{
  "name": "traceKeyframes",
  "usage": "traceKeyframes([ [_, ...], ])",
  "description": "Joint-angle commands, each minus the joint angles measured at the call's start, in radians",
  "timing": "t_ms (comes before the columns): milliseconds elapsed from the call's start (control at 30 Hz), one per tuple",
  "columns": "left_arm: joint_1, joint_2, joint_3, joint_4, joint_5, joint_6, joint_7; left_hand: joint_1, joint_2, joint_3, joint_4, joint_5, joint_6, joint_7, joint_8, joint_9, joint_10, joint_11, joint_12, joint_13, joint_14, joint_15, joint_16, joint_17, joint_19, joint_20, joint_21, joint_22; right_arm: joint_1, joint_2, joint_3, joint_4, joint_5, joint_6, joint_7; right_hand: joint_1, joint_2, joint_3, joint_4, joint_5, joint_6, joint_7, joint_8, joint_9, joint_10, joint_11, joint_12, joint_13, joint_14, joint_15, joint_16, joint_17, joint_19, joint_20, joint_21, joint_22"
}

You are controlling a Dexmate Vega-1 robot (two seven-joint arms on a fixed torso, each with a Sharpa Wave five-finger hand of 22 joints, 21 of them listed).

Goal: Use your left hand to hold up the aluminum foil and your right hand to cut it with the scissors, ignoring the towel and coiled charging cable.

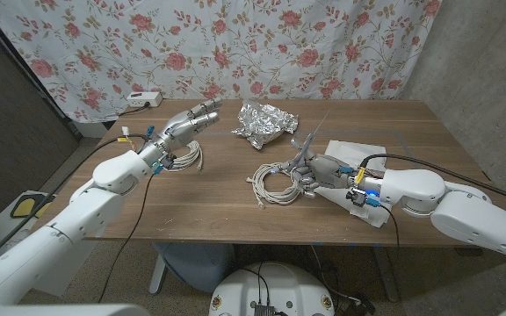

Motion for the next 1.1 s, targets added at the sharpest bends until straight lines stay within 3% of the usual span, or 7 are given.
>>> traceKeyframes([
  [33, -0.026, 0.065, 0.017, -0.027, 0.113, 0.067, 0.072, -0.007, -0.005, 0.006, 0.000, 0.003, -0.011, 0.003, -0.001, 0.004, -0.030, 0.012, -0.009, 0.001, -0.020, 0.002, -0.007, 0.001, -0.004, 0.003, 0.002, 0.005, 0.032, 0.001, -0.034, -0.005, -0.003, -0.028, 0.040, 0.002, 0.009, 0.001, 0.001, -0.004, 0.090, 0.081, -0.008, 0.007, -0.004, -0.003, 0.003, 0.003, -0.006, -0.003, -0.001, 0.001, 0.002, -0.019, 0.002, 0.004],
  [267, -0.048, 0.092, 0.037, -0.044, 0.176, 0.115, 0.104, -0.013, -0.008, 0.008, -0.001, 0.002, -0.054, 0.006, -0.012, 0.004, -0.078, 0.027, -0.026, -0.004, -0.052, 0.021, -0.014, -0.001, -0.019, 0.025, -0.001, 0.005, 0.044, 0.001, -0.047, -0.007, 0.002, -0.041, 0.055, 0.004, 0.010, 0.000, 0.002, -0.008, 0.091, 0.083, -0.016, 0.009, -0.006, -0.003, 0.002, 0.003, -0.008, -0.002, -0.001, 0.001, 0.004, -0.019, -0.001, -0.007],
  [400, -0.061, 0.104, 0.049, -0.054, 0.213, 0.140, 0.121, -0.014, -0.009, 0.009, -0.002, 0.003, -0.083, 0.004, -0.017, 0.003, -0.092, 0.031, -0.029, -0.006, -0.059, 0.023, -0.014, -0.002, -0.022, 0.026, -0.001, 0.005, 0.045, 0.000, -0.048, 0.000, 0.012, -0.026, 0.075, 0.004, 0.009, -0.001, 0.002, -0.008, 0.088, 0.082, -0.019, 0.009, -0.007, -0.003, 0.002, 0.003, -0.009, -0.002, -0.001, 0.000, 0.004, -0.019, -0.001, -0.008],
  [467, -0.067, 0.104, 0.055, -0.054, 0.221, 0.146, 0.124, -0.015, -0.010, 0.009, -0.002, 0.003, -0.088, 0.004, -0.018, 0.003, -0.093, 0.030, -0.029, -0.006, -0.062, 0.024, -0.014, -0.002, -0.024, 0.025, -0.002, 0.005, 0.039, -0.006, -0.044, -0.007, 0.001, -0.022, 0.062, -0.014, -0.008, -0.011, 0.007, -0.010, 0.086, 0.083, -0.025, 0.010, -0.011, -0.002, 0.001, 0.003, -0.013, -0.002, -0.002, 0.000, 0.003, -0.019, -0.003, -0.012],
  [700, -0.084, 0.112, 0.077, -0.067, 0.277, 0.175, 0.152, -0.020, -0.012, 0.008, -0.001, 0.002, -0.108, 0.006, -0.019, 0.003, -0.098, 0.028, -0.028, -0.008, -0.068, 0.024, -0.013, -0.002, -0.027, 0.024, -0.002, 0.005, 0.041, -0.008, -0.046, -0.007, 0.012, -0.026, 0.069, -0.026, -0.010, -0.007, 0.010, -0.008, 0.089, 0.083, -0.035, 0.012, -0.013, -0.002, 0.002, 0.003, -0.014, -0.002, -0.001, 0.000, 0.004, -0.019, -0.007, -0.026],
  [1100, -0.072, 0.071, 0.091, -0.079, 0.348, 0.212, 0.280, -0.040, -0.023, 0.002, 0.003, -0.005, -0.090, 0.026, 0.000, 0.002, -0.049, 0.018, -0.005, -0.013, -0.035, 0.004, 0.002, -0.002, 0.001, 0.003, 0.009, 0.005, 0.058, -0.001, -0.064, 0.004, 0.008, -0.018, 0.108, -0.029, -0.012, -0.005, 0.008, -0.006, 0.091, 0.084, -0.046, 0.014, -0.018, -0.001, 0.001, 0.003, -0.016, -0.002, -0.002, 0.000, 0.004, -0.020, -0.014, -0.046],
])
